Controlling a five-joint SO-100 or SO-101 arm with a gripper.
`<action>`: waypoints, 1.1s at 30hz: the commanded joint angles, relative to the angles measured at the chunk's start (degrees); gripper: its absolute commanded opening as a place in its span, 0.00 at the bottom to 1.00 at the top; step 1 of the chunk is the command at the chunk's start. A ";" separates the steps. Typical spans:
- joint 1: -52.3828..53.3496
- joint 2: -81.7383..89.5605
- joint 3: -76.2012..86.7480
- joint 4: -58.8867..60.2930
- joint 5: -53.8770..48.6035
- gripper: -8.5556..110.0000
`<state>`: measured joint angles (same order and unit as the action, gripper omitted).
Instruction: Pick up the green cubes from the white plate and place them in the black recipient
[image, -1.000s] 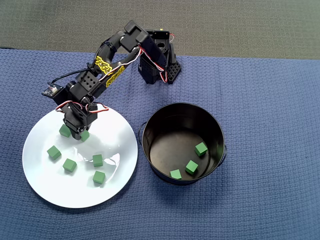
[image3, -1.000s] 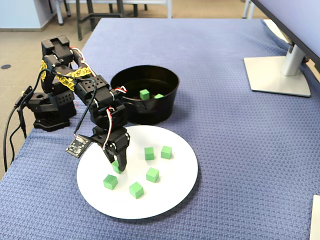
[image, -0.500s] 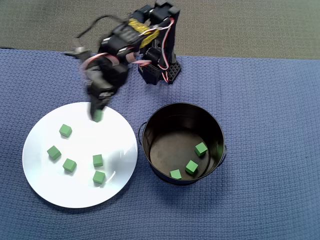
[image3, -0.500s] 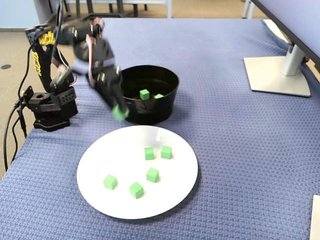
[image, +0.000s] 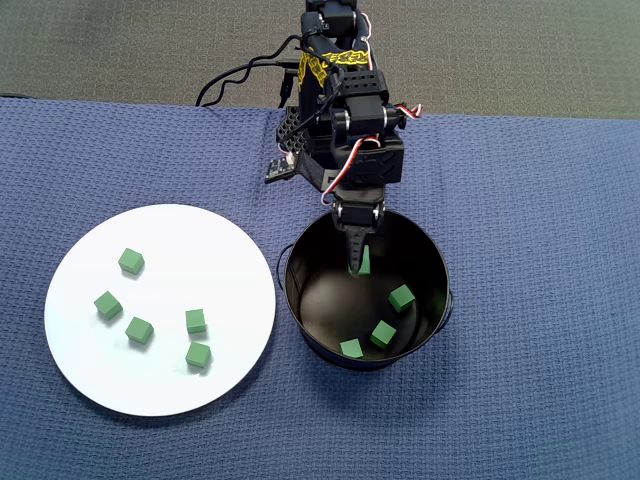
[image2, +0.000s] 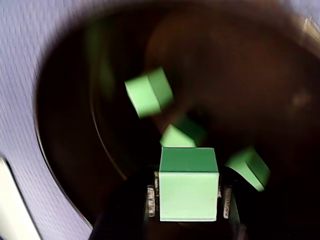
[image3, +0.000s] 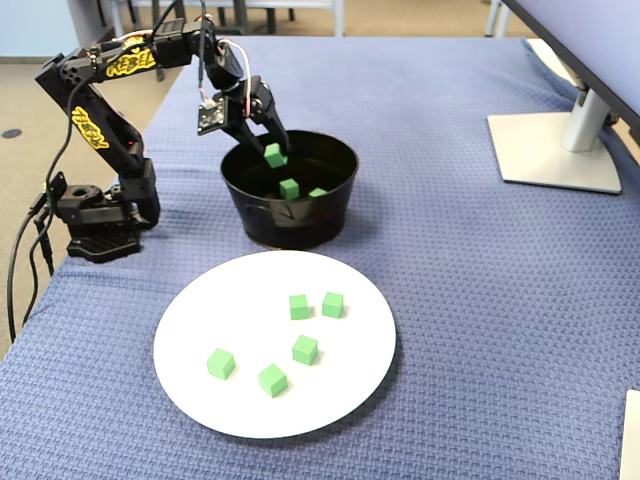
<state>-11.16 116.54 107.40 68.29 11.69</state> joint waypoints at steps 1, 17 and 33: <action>3.25 2.20 -8.70 3.96 -6.33 0.37; 51.50 -12.04 1.05 -14.15 -28.83 0.07; 51.68 -43.42 -26.46 -0.97 -33.31 0.24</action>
<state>40.69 74.97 87.89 65.65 -20.74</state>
